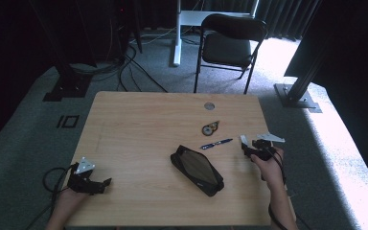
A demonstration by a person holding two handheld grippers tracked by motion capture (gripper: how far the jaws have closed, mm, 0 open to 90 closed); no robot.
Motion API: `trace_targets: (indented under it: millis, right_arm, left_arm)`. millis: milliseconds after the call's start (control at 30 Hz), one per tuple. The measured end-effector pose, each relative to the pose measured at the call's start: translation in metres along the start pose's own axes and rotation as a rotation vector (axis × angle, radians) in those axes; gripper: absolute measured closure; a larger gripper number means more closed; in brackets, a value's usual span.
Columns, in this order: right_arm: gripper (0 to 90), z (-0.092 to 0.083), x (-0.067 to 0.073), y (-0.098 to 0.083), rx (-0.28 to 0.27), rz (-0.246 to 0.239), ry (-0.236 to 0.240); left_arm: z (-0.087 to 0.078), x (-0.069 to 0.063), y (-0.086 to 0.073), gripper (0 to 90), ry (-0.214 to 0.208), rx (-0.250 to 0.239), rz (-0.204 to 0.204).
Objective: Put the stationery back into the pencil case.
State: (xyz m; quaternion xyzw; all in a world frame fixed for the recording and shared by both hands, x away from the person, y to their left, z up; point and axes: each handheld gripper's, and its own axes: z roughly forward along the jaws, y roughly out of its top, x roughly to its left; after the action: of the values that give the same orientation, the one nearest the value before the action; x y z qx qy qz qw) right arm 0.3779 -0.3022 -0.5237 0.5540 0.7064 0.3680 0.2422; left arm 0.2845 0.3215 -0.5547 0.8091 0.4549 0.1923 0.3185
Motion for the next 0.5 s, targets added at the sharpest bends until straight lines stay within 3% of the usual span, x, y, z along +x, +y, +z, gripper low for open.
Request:
trace_targets:
  millis: [500]
  right_arm:
    - [51.4,0.031,-0.009,0.003,0.089,0.016,-0.046]
  left_arm:
    - [0.0,0.0,0.0,0.6,0.0,0.0,0.0]
